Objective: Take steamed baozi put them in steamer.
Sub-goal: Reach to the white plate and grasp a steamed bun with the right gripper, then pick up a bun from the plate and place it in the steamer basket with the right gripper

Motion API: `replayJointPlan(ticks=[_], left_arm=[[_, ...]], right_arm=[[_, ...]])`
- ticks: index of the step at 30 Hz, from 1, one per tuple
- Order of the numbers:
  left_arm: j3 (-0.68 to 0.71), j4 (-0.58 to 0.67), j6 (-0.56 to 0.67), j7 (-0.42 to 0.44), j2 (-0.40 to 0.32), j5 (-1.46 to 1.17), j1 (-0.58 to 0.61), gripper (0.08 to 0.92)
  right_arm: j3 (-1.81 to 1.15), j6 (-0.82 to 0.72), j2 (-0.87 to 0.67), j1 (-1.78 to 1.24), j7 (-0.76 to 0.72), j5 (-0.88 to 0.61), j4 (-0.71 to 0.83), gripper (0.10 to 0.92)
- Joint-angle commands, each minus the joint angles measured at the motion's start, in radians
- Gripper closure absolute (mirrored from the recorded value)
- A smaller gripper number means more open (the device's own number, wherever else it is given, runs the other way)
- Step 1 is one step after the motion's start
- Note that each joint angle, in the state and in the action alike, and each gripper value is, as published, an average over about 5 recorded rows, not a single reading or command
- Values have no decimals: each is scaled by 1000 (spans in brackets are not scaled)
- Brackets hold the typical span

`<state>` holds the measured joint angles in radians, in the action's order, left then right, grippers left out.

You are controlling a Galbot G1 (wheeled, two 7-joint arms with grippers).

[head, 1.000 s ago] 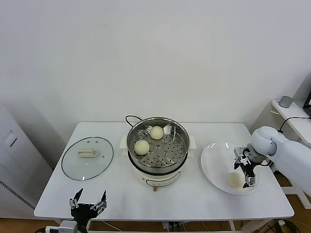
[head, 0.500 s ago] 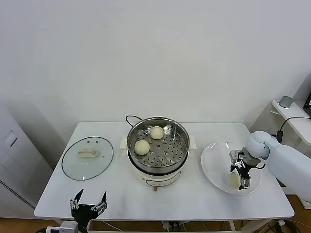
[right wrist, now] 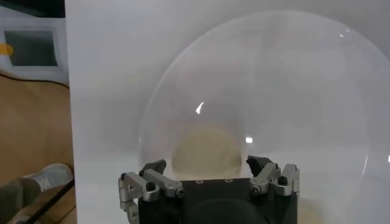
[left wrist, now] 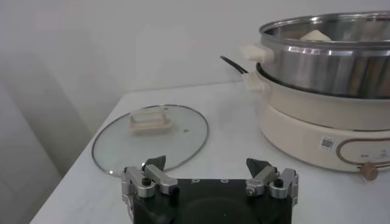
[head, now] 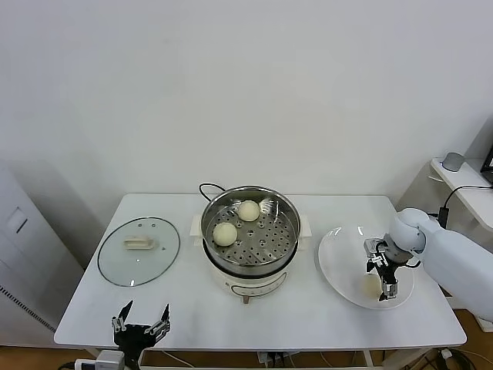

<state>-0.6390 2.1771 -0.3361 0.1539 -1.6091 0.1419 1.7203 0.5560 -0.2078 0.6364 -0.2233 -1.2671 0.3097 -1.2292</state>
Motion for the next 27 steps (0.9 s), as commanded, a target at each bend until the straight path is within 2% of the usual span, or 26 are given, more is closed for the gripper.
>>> replayJointPlan(ticks=[1, 7, 11, 16, 20, 27], left_arm=[[2, -1, -1, 0, -1, 2, -1, 177], [5, -2, -1, 0, -2, 5, -1, 177], [9, -1, -1, -1, -4, 7, -2, 177], [18, 1, -1, -1, -7, 11, -7, 177], [23, -2, -1, -5, -12, 16, -23, 177], [22, 10, 6, -21, -20, 52, -31, 177]], right_arm=[[-4, 0, 4, -4, 2, 3, 9, 242], [-8, -1, 3, -4, -1, 1, 13, 395], [-12, -2, -4, 8, -5, -7, 11, 467], [28, -19, -34, 108, -16, -46, -10, 505], [152, -42, -62, 307, -40, -141, -37, 515], [462, -88, 32, 769, -72, -367, -27, 522]])
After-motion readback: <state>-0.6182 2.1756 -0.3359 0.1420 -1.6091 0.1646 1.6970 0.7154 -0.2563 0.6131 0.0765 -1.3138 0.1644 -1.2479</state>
